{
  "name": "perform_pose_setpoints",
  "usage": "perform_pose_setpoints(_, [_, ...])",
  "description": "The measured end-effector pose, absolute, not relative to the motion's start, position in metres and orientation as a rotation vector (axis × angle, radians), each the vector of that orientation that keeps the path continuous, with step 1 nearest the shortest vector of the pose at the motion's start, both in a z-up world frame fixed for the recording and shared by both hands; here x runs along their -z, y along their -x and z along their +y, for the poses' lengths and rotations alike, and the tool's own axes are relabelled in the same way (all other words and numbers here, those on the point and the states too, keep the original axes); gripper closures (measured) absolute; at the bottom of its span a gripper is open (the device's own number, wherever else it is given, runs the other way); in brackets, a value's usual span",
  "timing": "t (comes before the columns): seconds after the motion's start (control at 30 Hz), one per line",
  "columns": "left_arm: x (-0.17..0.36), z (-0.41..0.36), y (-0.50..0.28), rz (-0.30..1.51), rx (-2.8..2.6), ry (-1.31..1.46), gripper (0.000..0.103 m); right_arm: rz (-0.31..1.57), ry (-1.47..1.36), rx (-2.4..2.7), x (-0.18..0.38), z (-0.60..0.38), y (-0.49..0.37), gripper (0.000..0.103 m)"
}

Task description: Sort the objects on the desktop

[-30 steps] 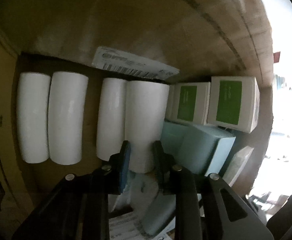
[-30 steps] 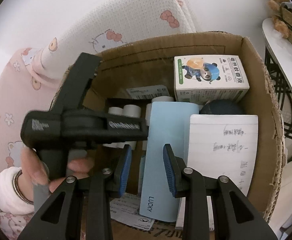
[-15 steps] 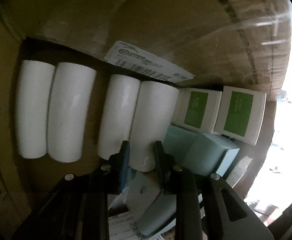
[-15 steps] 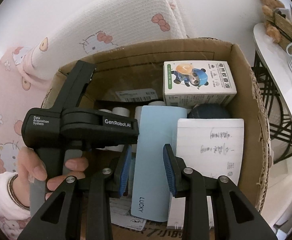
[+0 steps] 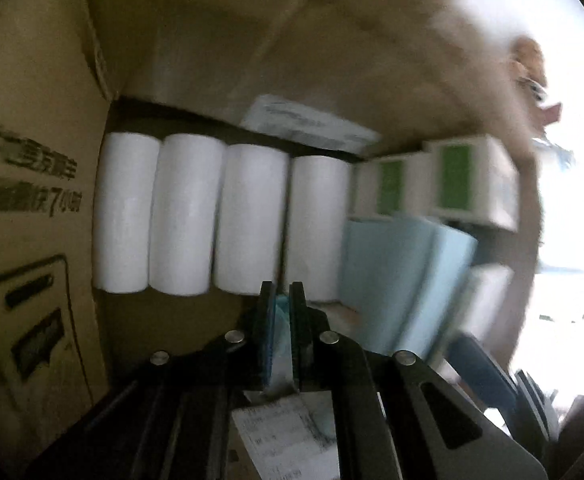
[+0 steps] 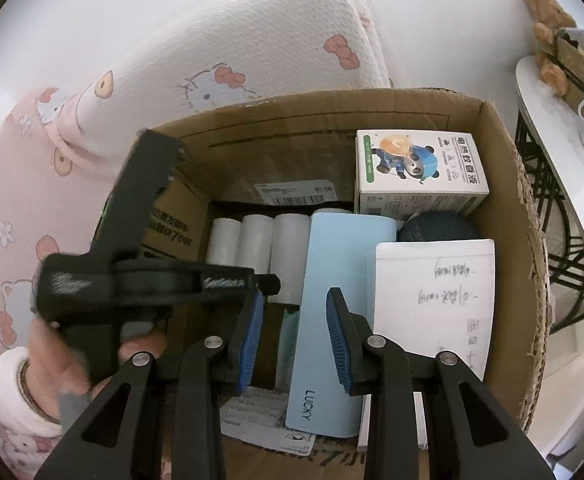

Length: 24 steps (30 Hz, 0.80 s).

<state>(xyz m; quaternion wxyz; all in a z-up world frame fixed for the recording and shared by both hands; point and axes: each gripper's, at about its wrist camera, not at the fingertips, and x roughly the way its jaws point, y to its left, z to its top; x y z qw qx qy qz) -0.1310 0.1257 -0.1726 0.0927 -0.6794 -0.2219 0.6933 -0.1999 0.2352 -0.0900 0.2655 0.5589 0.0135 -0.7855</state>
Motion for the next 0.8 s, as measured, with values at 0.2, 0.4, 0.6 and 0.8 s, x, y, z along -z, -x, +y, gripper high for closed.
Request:
perform_pose_setpoints(0.2, [0.124, 0.12, 0.102, -0.643, -2.204, 1.748, 0.069, 0.045, -1.493, 2.131, 0.088, 0.228, 0.19, 0.074])
perform_pose_setpoints(0.4, [0.073, 0.034, 0.08, -0.582, -2.419, 1.415, 0.065, -0.016, -1.442, 2.147, 0.08, 0.221, 0.177, 0.074])
perform_pose_setpoints(0.6, [0.063, 0.041, 0.092, -0.609, -2.492, 1.278, 0.067, -0.115, -1.356, 2.177, 0.069, 0.21, 0.159, 0.074])
perform_pose_setpoints(0.8, [0.044, 0.017, 0.054, -0.454, -2.583, 1.084, 0.069, -0.144, -1.342, 2.159, 0.069, 0.196, 0.142, 0.074])
